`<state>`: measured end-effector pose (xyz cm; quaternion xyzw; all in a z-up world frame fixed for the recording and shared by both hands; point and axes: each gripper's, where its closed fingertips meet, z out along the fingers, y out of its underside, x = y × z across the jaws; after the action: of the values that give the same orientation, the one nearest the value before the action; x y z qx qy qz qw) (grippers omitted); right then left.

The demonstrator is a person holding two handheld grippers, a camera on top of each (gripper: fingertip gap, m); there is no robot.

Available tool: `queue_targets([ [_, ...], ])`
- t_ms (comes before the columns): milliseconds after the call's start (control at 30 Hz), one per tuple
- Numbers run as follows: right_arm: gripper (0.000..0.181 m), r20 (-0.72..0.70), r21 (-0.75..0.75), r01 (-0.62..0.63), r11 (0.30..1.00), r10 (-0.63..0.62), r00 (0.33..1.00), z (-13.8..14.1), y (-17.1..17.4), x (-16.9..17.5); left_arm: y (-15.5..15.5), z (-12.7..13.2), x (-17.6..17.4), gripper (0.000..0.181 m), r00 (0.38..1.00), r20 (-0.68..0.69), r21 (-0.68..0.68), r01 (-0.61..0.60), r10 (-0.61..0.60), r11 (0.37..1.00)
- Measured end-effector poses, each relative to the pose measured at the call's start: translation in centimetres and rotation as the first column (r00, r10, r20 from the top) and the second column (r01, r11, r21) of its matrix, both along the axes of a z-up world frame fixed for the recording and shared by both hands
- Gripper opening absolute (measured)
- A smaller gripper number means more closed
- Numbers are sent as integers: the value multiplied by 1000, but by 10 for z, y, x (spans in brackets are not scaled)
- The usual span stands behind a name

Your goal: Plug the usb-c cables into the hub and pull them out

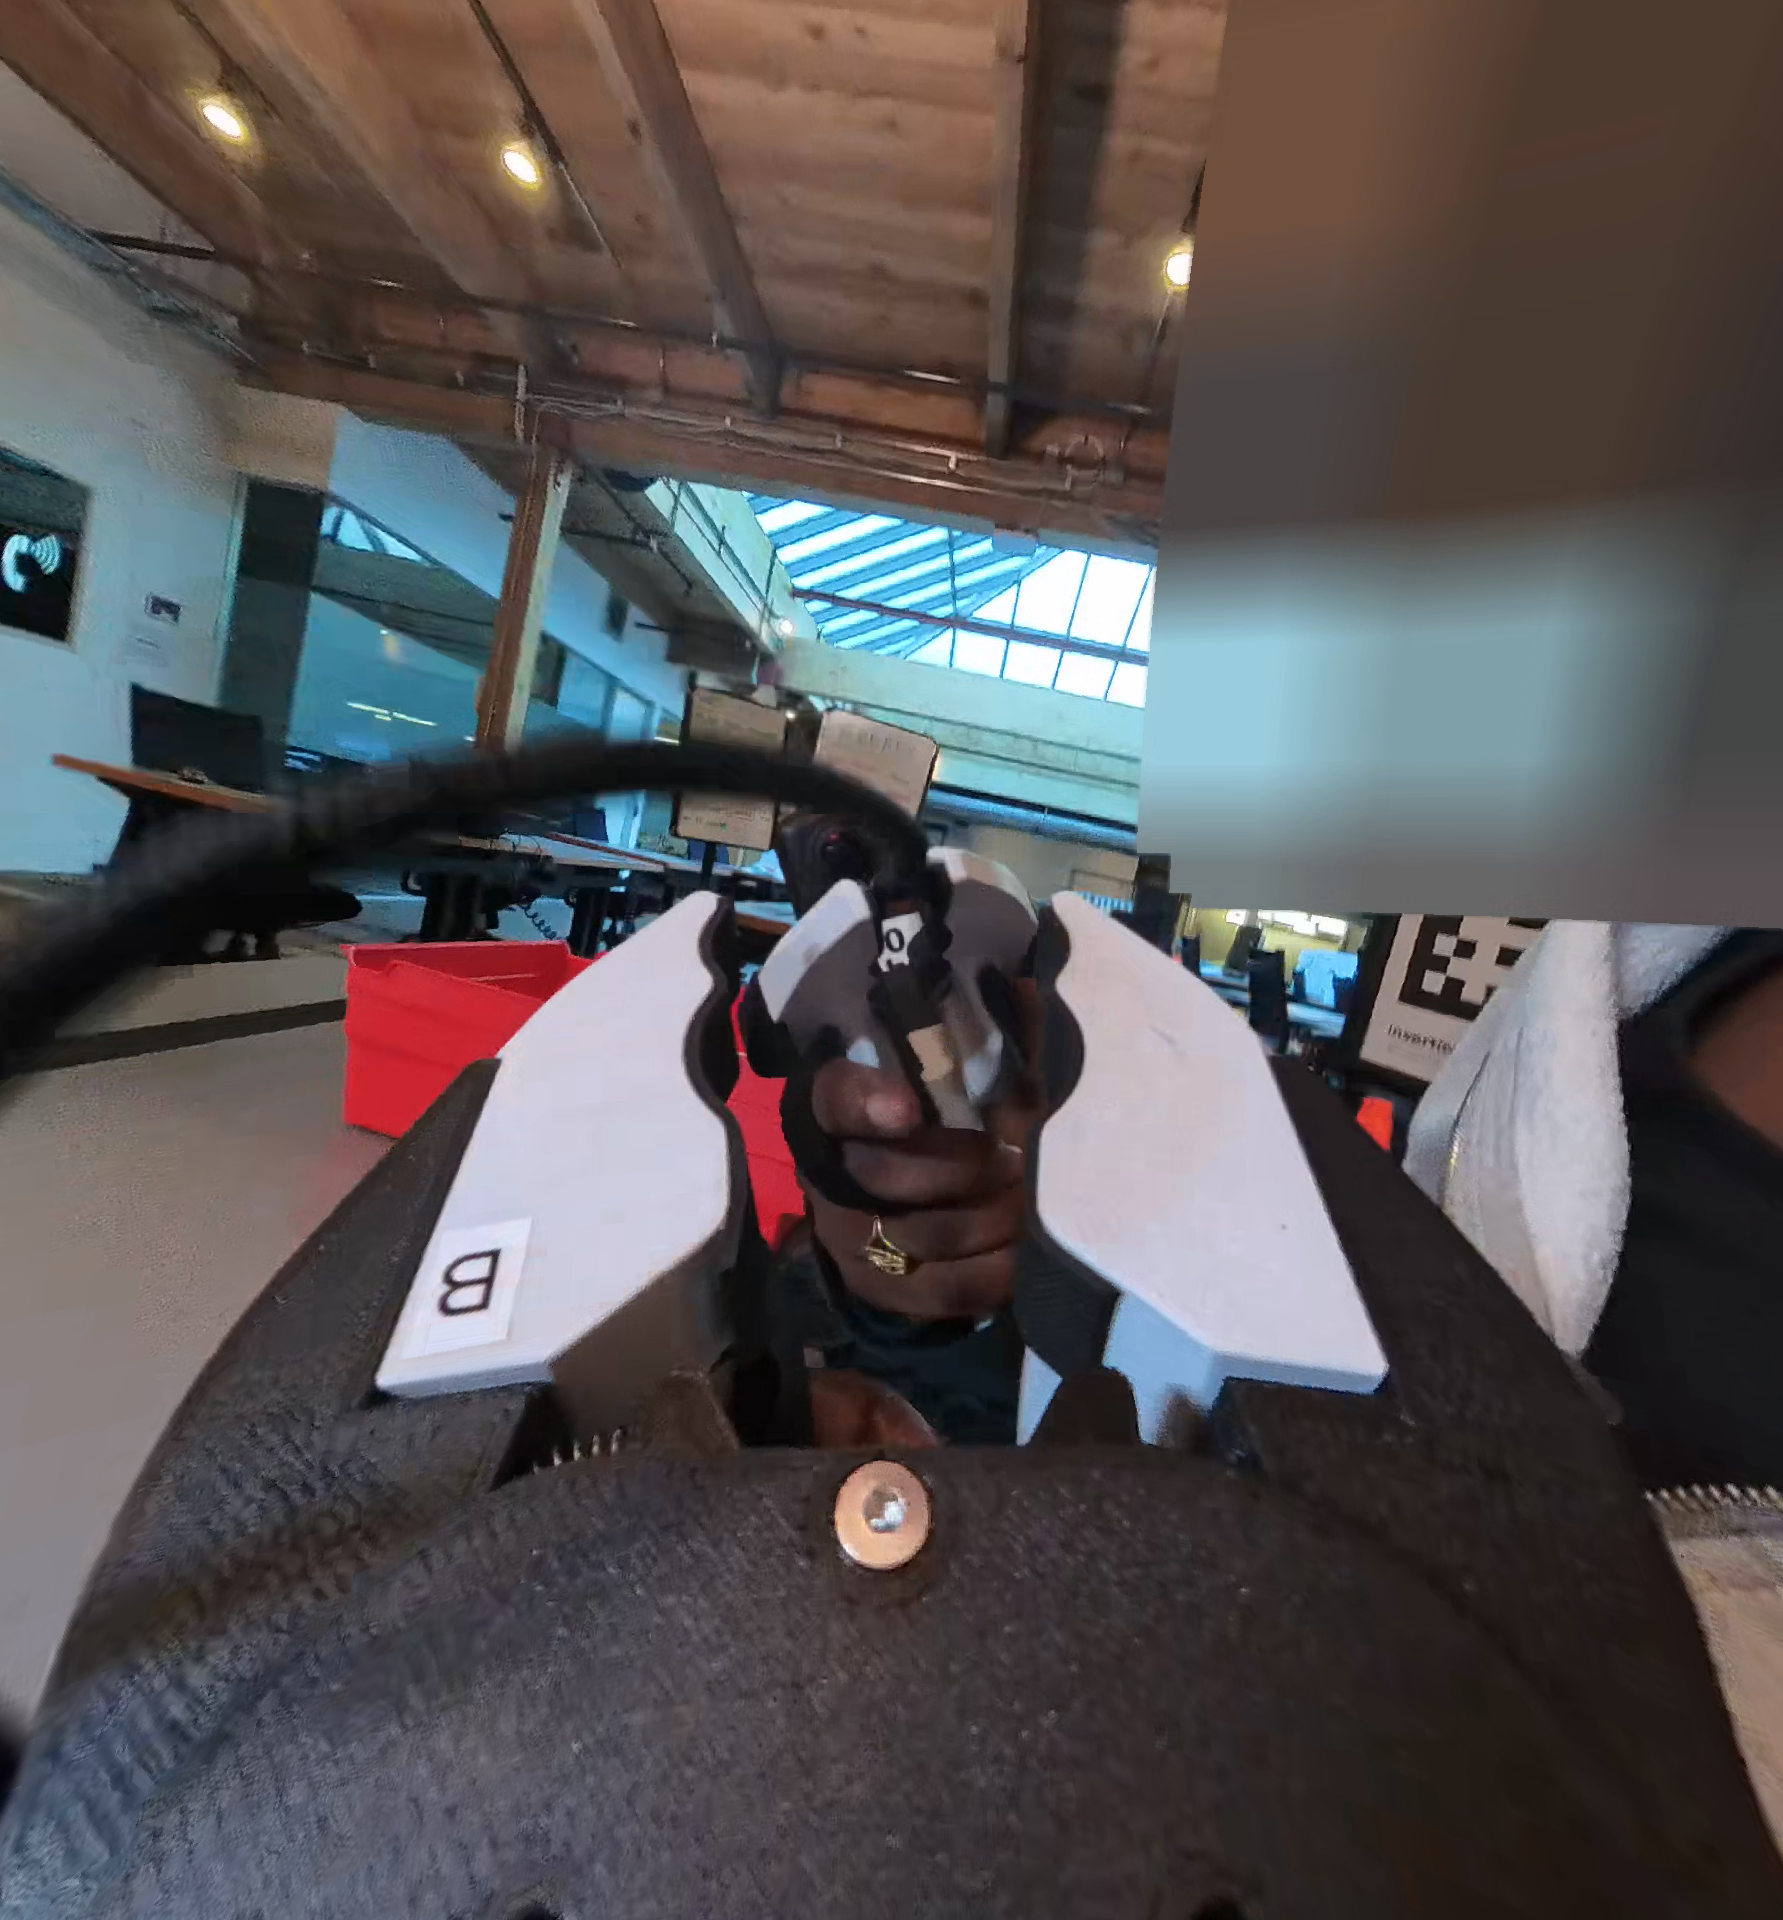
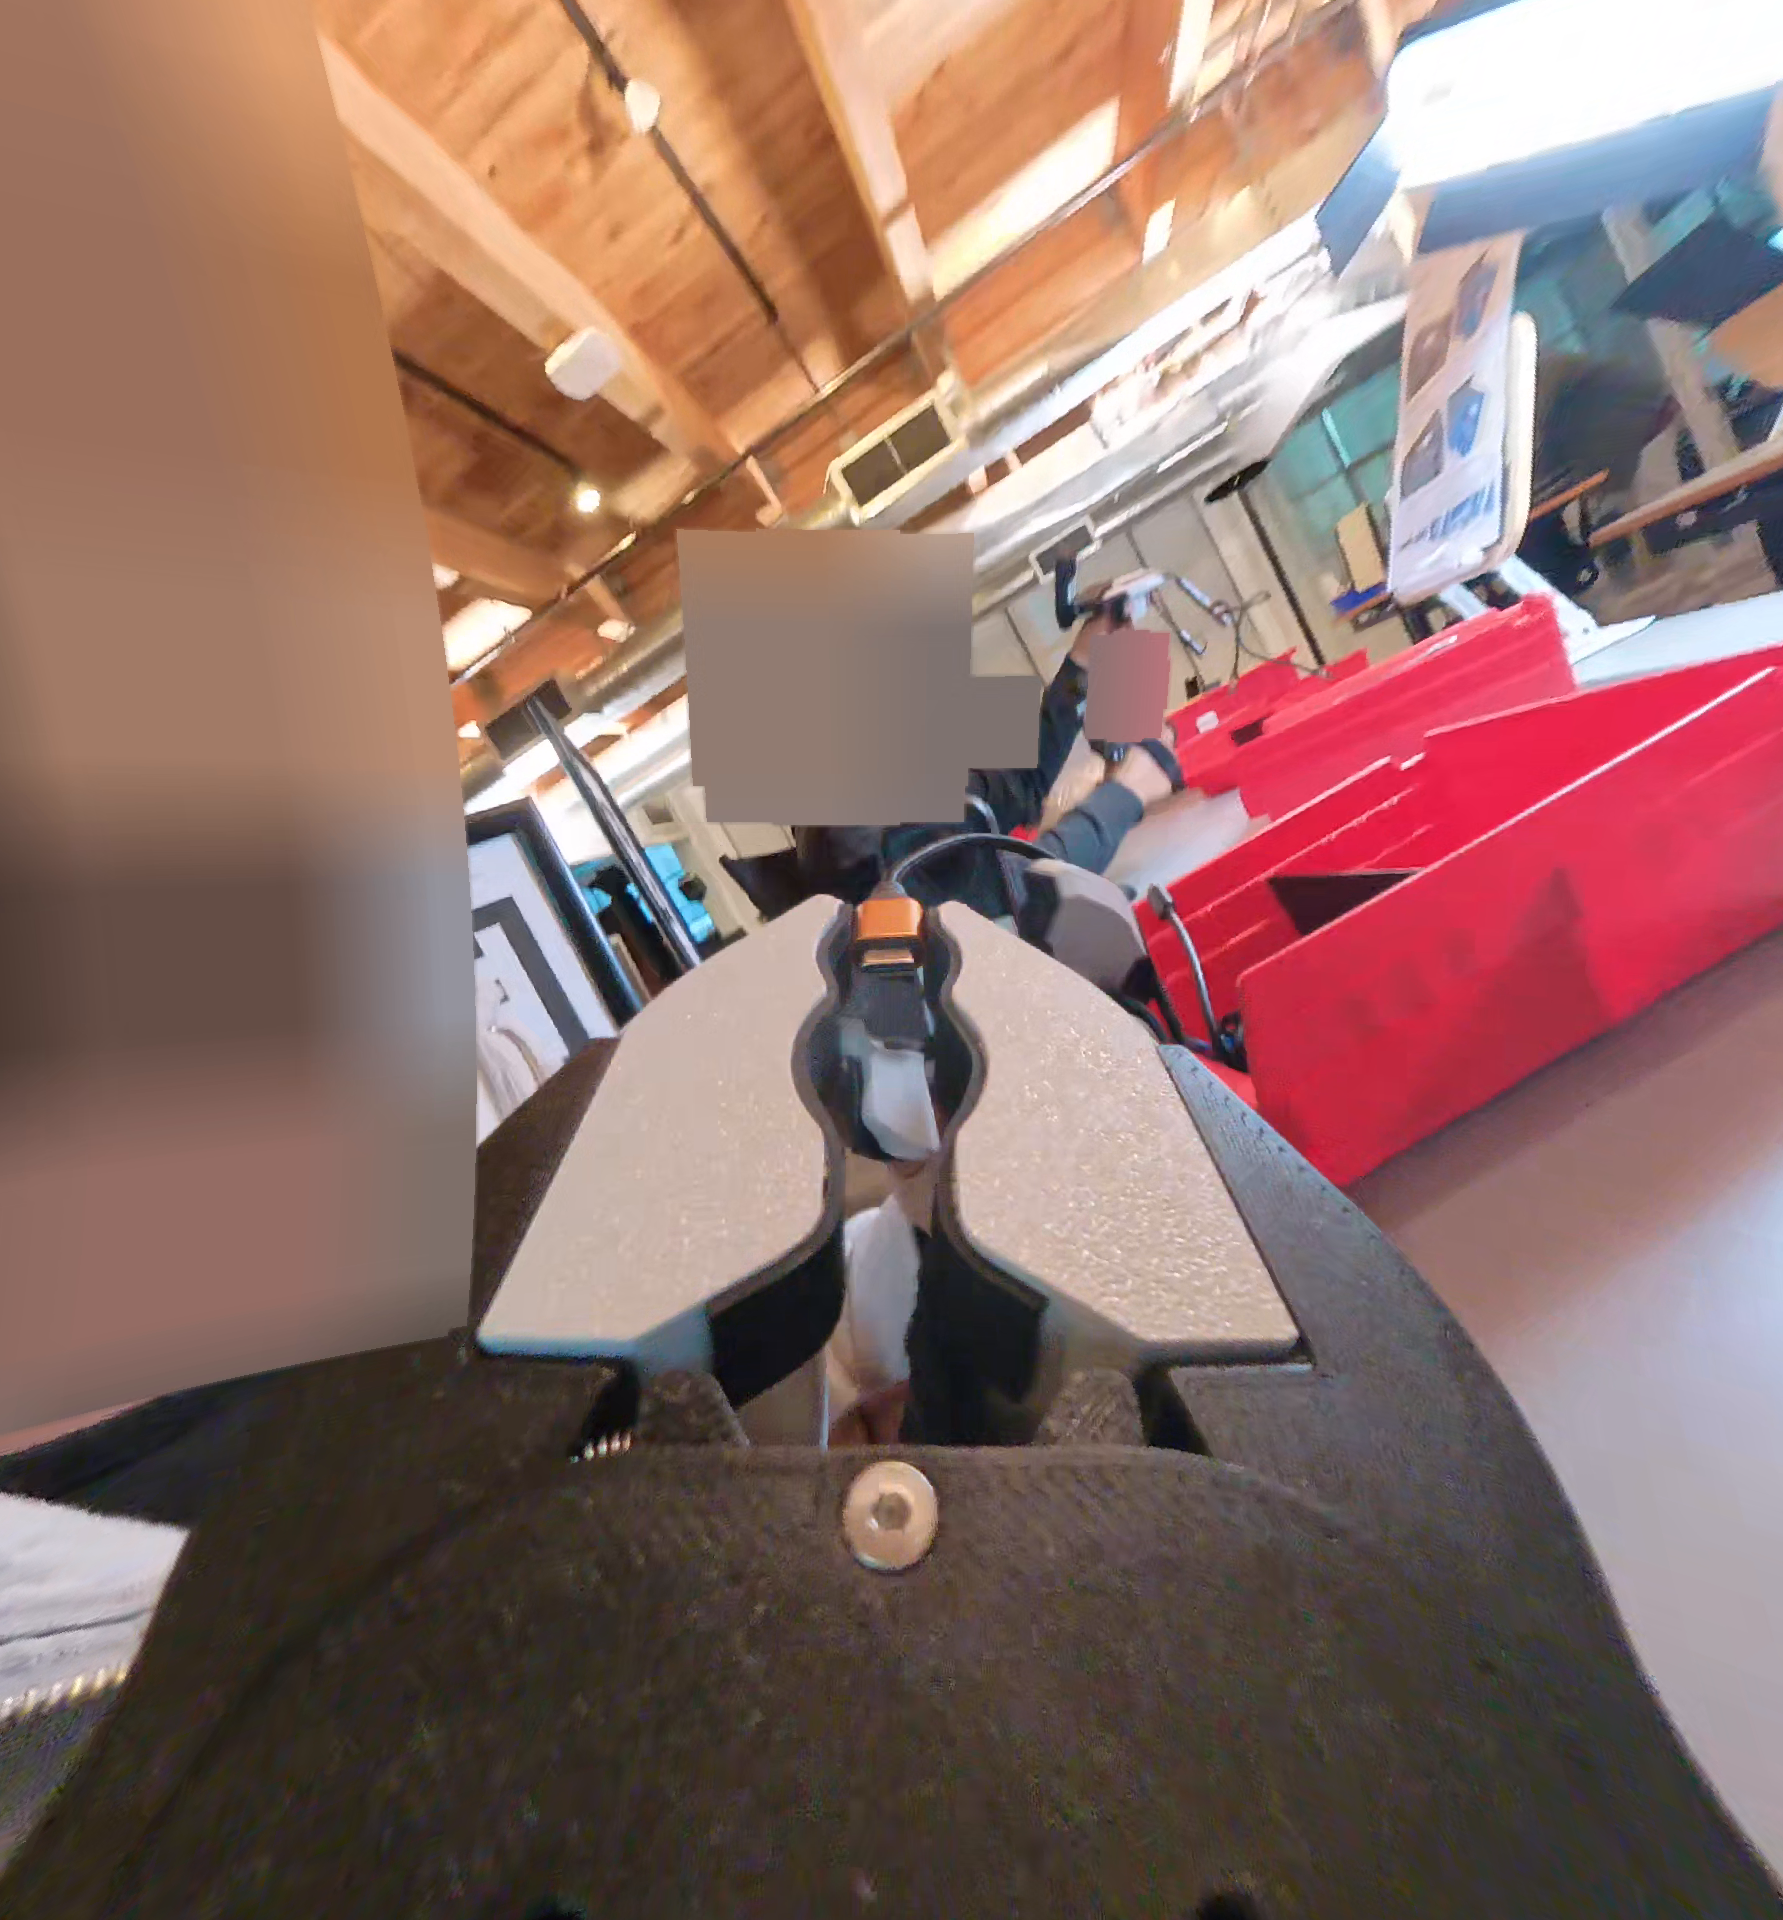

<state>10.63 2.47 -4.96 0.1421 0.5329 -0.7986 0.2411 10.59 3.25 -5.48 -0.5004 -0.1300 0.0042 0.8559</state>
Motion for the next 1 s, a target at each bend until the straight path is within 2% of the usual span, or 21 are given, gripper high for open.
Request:
queue_targets([
  [33, 12, -10, 17, -11, 1000, 11, 1000, -2, -3, 2, 0, 0, 3, 47, 1000, -20, -9, 2, -3, 1000],
  [100, 12, -22, 25, -23, 999, 23, 999, -4, -4, 3, -3, 2, 7, 23, 998, -58, -1, -1, 0, 1000],
  [167, 12, -23, 26, -23, 999, 24, 999, -4, -4, 2, -7, 1, 6, 9, 998, -58, 2, -15, 15, 1000],
  [300, 12, -51, 57, -11, 998, 14, 999, -7, -5, 3, -9, -1, 7, 8, 999, -49, 10, 0, 1, 1000],
  [333, 12, -59, 69, -3, 998, 7, 998, -9, -6, 3, -8, -1, 7, 17, 999, -43, 10, 7, -7, 1000],
  [400, 12, -71, 82, 4, 997, 2, 998, -12, -7, 3, -6, -2, 7, 22, 999, -37, 8, 7, -7, 1000],
  [433, 12, -68, 78, -1, 997, 7, 998, -11, -7, 3, -6, -1, 7, 11, 999, -42, 14, -4, 5, 1000],
  [467, 12, -60, 76, 2, 997, 2, 998, -12, -7, 2, -6, -2, 5, 8, 999, -42, 17, -21, 21, 1000],
  [1000, 12, -135, 88, 81, 993, -69, 988, -11, 3, 0, -4, -7, 7, 7, 991, -116, -28, -69, 65, 997],
])
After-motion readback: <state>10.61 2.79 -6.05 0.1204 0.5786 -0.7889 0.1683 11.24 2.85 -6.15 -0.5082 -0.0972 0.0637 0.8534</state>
